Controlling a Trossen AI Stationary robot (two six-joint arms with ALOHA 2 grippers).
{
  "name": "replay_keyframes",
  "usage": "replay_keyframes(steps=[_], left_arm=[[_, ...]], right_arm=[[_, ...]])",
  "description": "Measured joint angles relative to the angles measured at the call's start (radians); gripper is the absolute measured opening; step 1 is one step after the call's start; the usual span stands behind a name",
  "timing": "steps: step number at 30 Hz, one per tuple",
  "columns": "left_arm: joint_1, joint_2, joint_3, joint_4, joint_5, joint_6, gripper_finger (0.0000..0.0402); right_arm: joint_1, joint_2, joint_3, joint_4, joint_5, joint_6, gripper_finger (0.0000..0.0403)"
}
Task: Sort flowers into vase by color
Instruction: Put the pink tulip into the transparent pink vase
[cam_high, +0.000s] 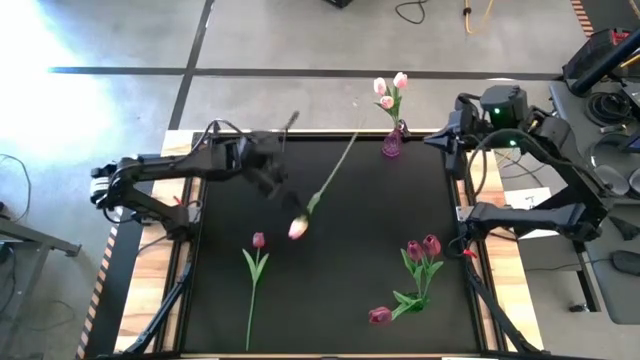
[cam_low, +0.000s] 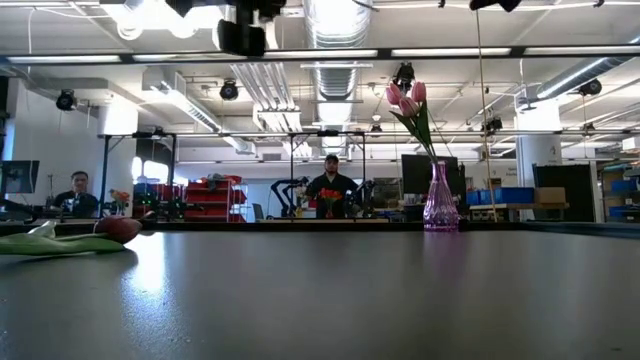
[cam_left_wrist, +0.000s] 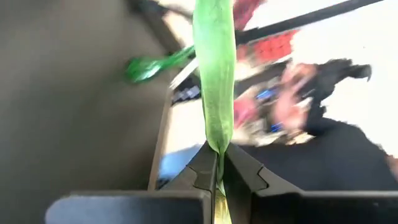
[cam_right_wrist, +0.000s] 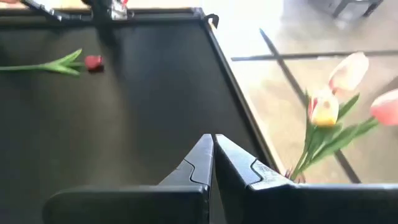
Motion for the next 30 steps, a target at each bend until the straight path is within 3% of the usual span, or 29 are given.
replay_keyframes(steps=[4, 7, 12, 18, 24, 30], left_arm=[[0.090, 0.020, -0.084, 0.341, 0.107, -0.204, 0.0000], [0.126, 0.061, -0.108, 0.449, 0.118, -0.372, 0.0000], [0.159, 0.121, -0.087, 0.451, 0.072, -0.497, 0.0000], [0.196, 0.190, -0.013, 0.447, 0.069, -0.574, 0.0000], [0.235, 0.255, 0.068, 0.443, 0.131, -0.567, 0.0000], [0.249, 0.324, 0.143, 0.443, 0.219, -0.564, 0.0000]], right_arm=[[0.007, 0.027, 0.000, 0.053, 0.000, 0.020, 0.0022], [0.046, 0.065, 0.000, 0.083, 0.001, 0.007, 0.0041], [0.149, 0.140, 0.000, 0.148, 0.063, -0.029, 0.0082], [0.303, 0.238, 0.000, 0.229, 0.261, -0.182, 0.0133], [0.421, 0.334, 0.000, 0.385, 0.431, -0.331, 0.0163], [0.469, 0.415, 0.000, 0.489, 0.462, -0.441, 0.0162]])
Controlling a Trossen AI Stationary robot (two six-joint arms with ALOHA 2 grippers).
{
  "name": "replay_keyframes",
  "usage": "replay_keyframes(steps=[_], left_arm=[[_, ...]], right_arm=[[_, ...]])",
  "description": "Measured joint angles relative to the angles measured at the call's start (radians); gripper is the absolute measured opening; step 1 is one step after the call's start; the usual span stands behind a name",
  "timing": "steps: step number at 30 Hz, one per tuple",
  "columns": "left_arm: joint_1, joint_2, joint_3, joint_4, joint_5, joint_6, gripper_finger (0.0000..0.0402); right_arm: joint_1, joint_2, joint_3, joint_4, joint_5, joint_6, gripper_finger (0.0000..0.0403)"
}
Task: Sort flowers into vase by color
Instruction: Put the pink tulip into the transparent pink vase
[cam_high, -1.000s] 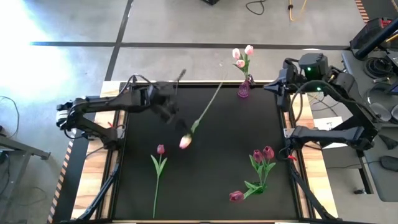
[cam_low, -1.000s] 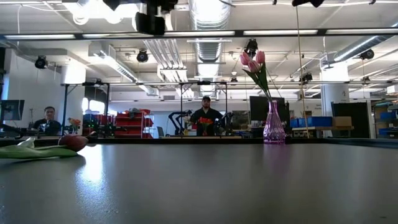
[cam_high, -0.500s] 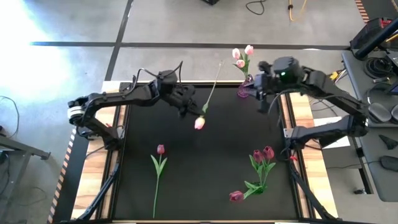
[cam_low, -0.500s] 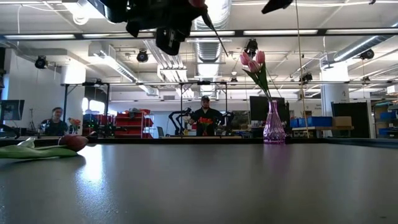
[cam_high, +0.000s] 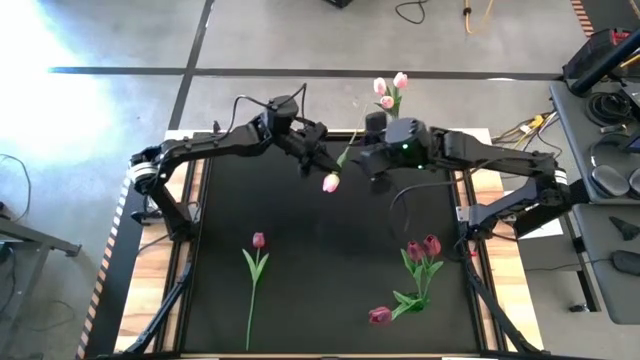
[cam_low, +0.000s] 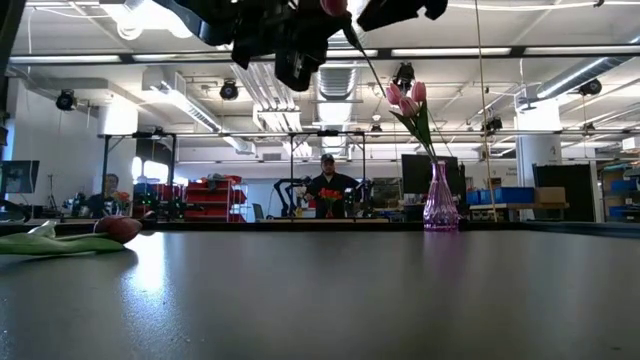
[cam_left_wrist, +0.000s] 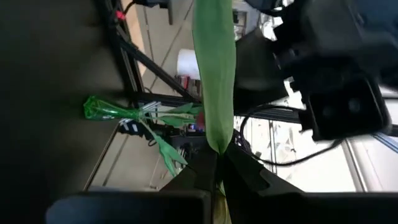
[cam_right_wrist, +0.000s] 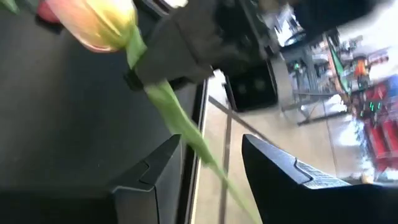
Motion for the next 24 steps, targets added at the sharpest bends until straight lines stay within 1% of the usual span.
replay_keyframes(steps=[3, 10, 13, 16, 22, 24], left_arm=[[0.000, 0.019, 0.012, -0.002, 0.013, -0.001, 0.0000], [0.022, 0.026, 0.010, 0.007, 0.014, 0.006, 0.0000], [0.033, 0.024, 0.006, 0.006, 0.014, 0.007, 0.0000], [0.044, 0.022, 0.006, 0.007, 0.018, 0.017, 0.0000], [0.050, 0.021, 0.006, 0.006, 0.040, 0.056, 0.0005], [0.050, 0.021, 0.006, 0.006, 0.040, 0.087, 0.0015]], right_arm=[[0.005, 0.034, 0.000, 0.019, -0.001, -0.036, 0.0154], [0.015, 0.072, 0.000, 0.029, 0.002, -0.030, 0.0137], [0.019, 0.080, 0.000, 0.048, 0.000, -0.030, 0.0122], [0.020, 0.080, 0.000, 0.054, 0.001, -0.018, 0.0096], [0.020, 0.080, 0.000, 0.057, 0.001, 0.041, 0.0020], [0.020, 0.080, 0.000, 0.055, 0.001, 0.064, 0.0015]])
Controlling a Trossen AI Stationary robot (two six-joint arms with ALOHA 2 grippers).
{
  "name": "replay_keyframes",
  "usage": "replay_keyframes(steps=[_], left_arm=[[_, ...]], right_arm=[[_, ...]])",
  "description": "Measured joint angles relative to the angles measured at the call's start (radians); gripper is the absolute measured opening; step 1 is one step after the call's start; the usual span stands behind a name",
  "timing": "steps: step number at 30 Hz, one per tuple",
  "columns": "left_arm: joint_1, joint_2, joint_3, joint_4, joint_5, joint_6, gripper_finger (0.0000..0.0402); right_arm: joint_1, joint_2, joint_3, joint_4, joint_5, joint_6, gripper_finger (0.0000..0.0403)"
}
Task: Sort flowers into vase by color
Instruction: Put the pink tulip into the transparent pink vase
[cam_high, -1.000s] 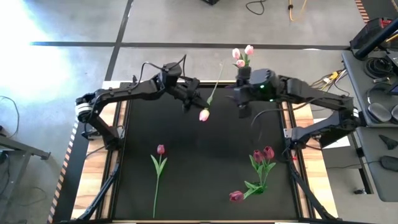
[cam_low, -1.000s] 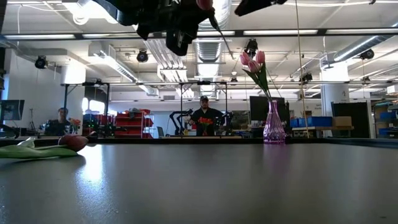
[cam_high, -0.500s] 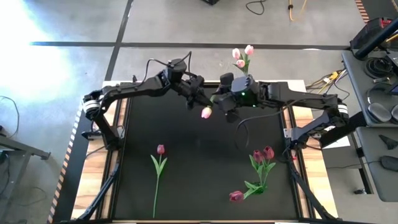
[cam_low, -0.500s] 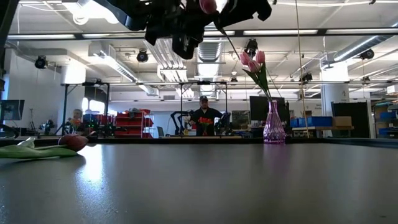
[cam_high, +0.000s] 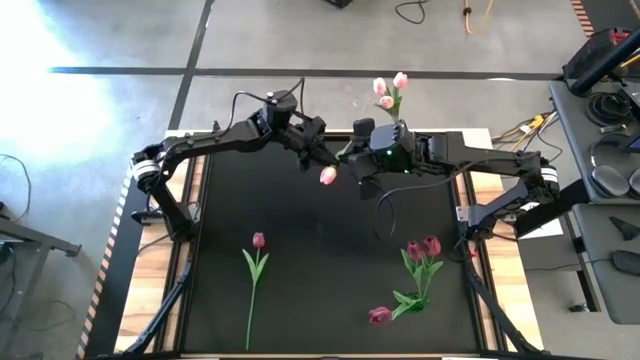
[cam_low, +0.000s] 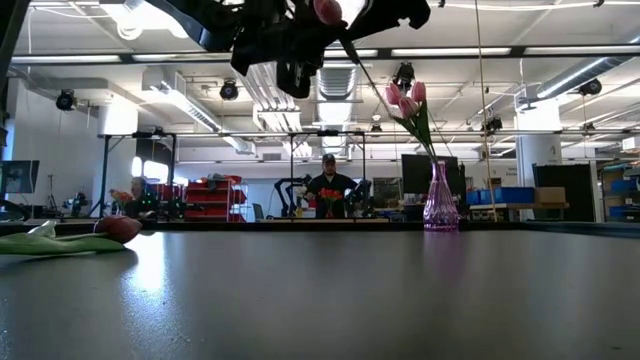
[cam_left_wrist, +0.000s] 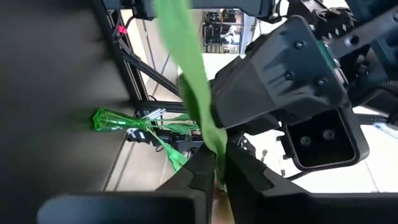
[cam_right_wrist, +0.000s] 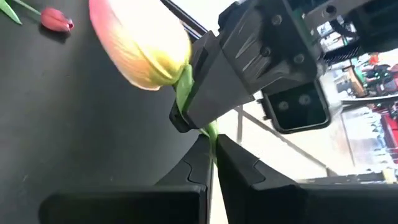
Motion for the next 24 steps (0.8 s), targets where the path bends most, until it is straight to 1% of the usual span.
replay_keyframes(steps=[3, 7, 11, 15, 19, 22, 24], left_arm=[[0.000, -0.002, 0.000, 0.002, -0.005, 0.032, 0.0041], [0.002, -0.010, 0.000, 0.010, -0.029, 0.099, 0.0094], [0.016, -0.020, 0.017, 0.007, -0.081, 0.243, 0.0157], [0.029, -0.039, 0.052, -0.004, -0.122, 0.367, 0.0207], [0.029, -0.067, 0.083, -0.031, -0.175, 0.519, 0.0231], [0.035, -0.103, 0.096, -0.065, -0.295, 0.673, 0.0235], [0.040, -0.127, 0.095, -0.105, -0.359, 0.764, 0.0235]], right_arm=[[0.000, 0.005, 0.000, 0.001, -0.003, 0.033, 0.0013], [-0.003, 0.011, 0.000, 0.016, -0.002, 0.051, 0.0013], [-0.023, 0.011, 0.000, 0.020, -0.004, 0.070, 0.0013], [-0.053, 0.000, 0.002, 0.036, -0.045, 0.119, 0.0013], [-0.063, -0.027, 0.004, 0.048, -0.057, 0.174, 0.0013], [-0.059, -0.060, -0.003, 0.031, -0.103, 0.218, 0.0012], [-0.055, -0.082, -0.003, 0.056, -0.117, 0.254, 0.0012]])
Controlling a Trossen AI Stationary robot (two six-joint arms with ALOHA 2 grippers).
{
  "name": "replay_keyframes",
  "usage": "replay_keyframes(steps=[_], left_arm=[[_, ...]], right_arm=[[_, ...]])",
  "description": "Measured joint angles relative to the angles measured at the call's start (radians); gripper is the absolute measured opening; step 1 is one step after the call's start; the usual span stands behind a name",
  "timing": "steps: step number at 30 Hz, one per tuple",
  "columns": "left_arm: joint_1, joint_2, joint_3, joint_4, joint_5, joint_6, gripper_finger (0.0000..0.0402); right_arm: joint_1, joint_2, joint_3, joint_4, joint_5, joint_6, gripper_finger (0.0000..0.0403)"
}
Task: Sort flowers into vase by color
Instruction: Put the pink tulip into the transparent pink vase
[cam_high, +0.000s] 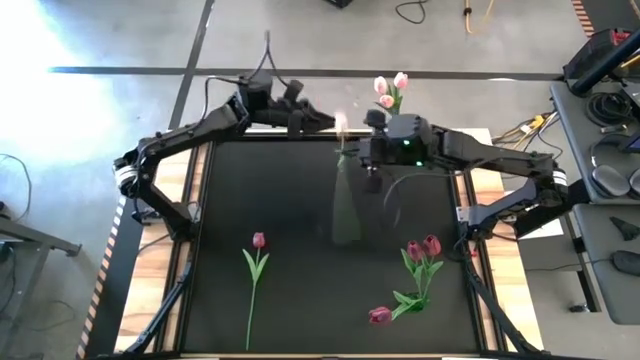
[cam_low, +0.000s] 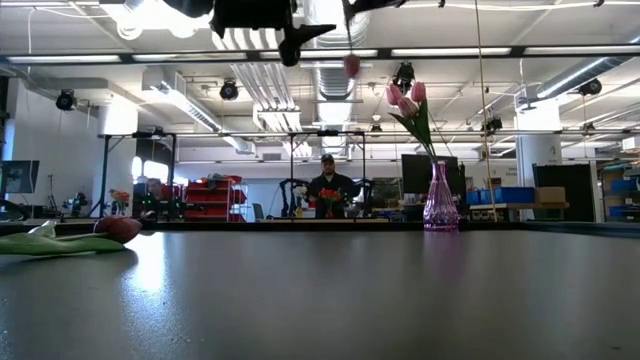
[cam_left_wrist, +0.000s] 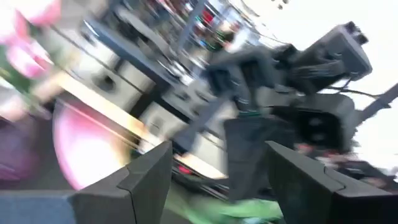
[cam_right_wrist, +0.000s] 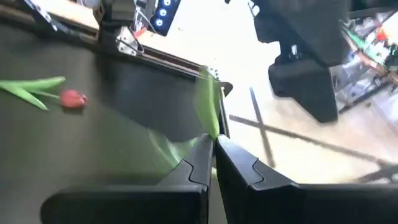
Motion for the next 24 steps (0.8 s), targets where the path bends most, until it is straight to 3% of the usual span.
replay_keyframes(steps=[7, 12, 19, 24], left_arm=[[-0.004, -0.024, -0.010, -0.039, -0.073, 0.156, 0.0233], [-0.006, -0.027, -0.036, -0.039, -0.080, 0.178, 0.0232], [-0.008, -0.043, -0.090, -0.038, -0.073, 0.178, 0.0232], [-0.016, -0.056, -0.113, -0.026, -0.072, 0.175, 0.0232]], right_arm=[[-0.009, -0.106, 0.002, -0.003, 0.107, 0.110, 0.0012], [-0.033, -0.178, 0.002, -0.008, 0.210, 0.111, 0.0012], [-0.043, -0.254, 0.002, -0.011, 0.222, 0.142, 0.0012], [-0.049, -0.283, 0.003, -0.032, 0.301, 0.134, 0.0013]])
